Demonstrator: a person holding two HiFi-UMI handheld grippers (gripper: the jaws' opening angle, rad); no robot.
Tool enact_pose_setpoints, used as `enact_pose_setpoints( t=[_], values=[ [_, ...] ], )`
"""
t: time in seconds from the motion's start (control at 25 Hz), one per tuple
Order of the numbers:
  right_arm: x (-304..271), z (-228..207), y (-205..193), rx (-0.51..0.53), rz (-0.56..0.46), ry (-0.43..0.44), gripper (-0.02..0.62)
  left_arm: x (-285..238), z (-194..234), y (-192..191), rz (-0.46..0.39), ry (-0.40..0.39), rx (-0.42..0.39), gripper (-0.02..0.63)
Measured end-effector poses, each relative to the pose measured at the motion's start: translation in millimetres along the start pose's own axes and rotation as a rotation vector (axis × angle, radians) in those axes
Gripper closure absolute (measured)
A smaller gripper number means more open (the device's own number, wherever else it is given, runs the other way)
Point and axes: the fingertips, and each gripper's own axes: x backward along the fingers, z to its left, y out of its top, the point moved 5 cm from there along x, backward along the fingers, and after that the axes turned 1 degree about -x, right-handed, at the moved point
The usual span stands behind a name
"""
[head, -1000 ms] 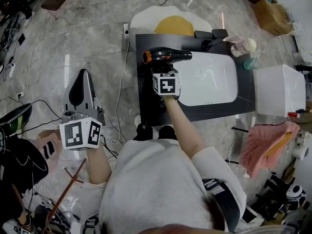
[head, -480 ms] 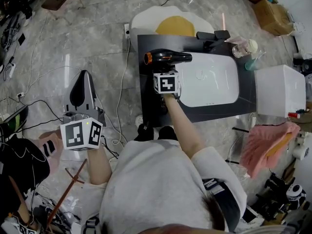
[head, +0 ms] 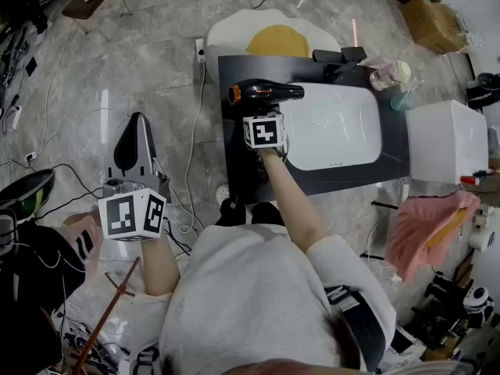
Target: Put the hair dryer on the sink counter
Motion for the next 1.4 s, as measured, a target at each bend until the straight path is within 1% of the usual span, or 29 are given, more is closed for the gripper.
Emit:
enact_pose_setpoints(
  t=[0.24, 0.4, 0.56, 0.68, 0.72, 0.84, 0.92, 1.0, 1.4],
  values=[
    [-2, 1, 0, -0.007, 0.001, 0.013, 0.322, 0, -2, -2, 0.001, -0.002, 0.005, 0.597],
    [12, 0, 4, -0.024, -0.006, 0.013, 0.313, 0, -6, 0, 0.001, -0.004, 0.005, 0.597],
    [22, 1, 2, -0.028, -0.060, 0.060, 0.304, -1, -18, 1, -0.003, -0.014, 0.000, 0.597],
    [40, 1, 4, -0.058, -0.116, 0.112, 0.306, -1, -30, 2, -0.006, -0.023, -0.001, 0.597],
    [46, 1, 4, -0.067, -0.134, 0.133, 0.314, 0, -35, 2, -0.009, -0.026, -0.001, 0.597],
    [66, -1, 2, -0.066, -0.182, 0.177, 0.389, 2, -50, 3, -0.030, -0.030, 0.000, 0.597],
    [80, -4, 1, -0.046, -0.220, 0.182, 0.503, 3, -62, 6, -0.041, -0.037, -0.005, 0.597],
    [95, -10, 1, -0.024, -0.264, 0.182, 0.584, 6, -74, 9, -0.048, -0.043, -0.010, 0.597],
    [179, -32, -8, 0.035, -0.451, 0.215, 0.584, 34, -132, 17, -0.075, -0.049, -0.020, 0.597]
  ],
)
